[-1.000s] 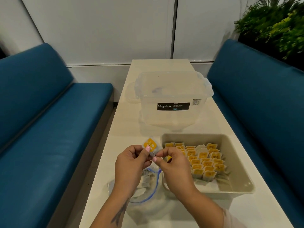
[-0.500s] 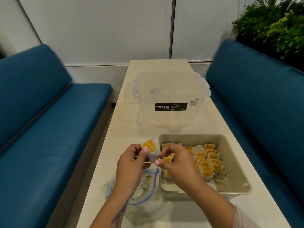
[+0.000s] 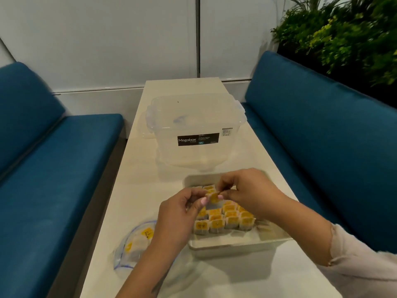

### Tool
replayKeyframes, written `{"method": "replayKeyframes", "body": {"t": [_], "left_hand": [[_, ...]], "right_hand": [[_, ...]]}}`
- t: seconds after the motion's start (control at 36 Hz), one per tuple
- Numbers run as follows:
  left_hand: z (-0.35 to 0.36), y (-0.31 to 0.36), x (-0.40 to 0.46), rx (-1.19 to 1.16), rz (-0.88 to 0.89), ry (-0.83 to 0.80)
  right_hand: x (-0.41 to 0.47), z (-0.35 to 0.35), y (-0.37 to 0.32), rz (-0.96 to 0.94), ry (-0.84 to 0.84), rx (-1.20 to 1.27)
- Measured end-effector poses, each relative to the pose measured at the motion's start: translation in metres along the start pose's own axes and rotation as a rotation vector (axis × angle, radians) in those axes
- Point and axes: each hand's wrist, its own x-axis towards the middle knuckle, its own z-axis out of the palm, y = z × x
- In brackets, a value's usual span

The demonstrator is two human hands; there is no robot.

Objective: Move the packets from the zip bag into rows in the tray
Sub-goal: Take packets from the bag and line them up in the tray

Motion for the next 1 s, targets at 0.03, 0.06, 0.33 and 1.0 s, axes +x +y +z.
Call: {"method": "replayKeyframes", "body": {"t": [0.03,0.06,0.33,1.0], "left_hand": [[0.001,-0.002,0.001,0.004,-0.001,-0.001],[0.001,-0.004,0.001,0.019,-0.004,0.003],[0.012,-0.035,-0.01,0.146,-0.093,-0.002],[0.015,-0.032,-0.022,0.121,-0.097,0.006]], "right_hand": [[-0.002,-0.005,0.007,0.015,0.007,-0.006],[-0.004,-0.009,0.014,0.032,0.017,-0.007],[-0.023,-0.01,0.086,0.227,0.0,-0.223],[-0.013,0.049,0.121,0.275,0.052,-0.626]]}}
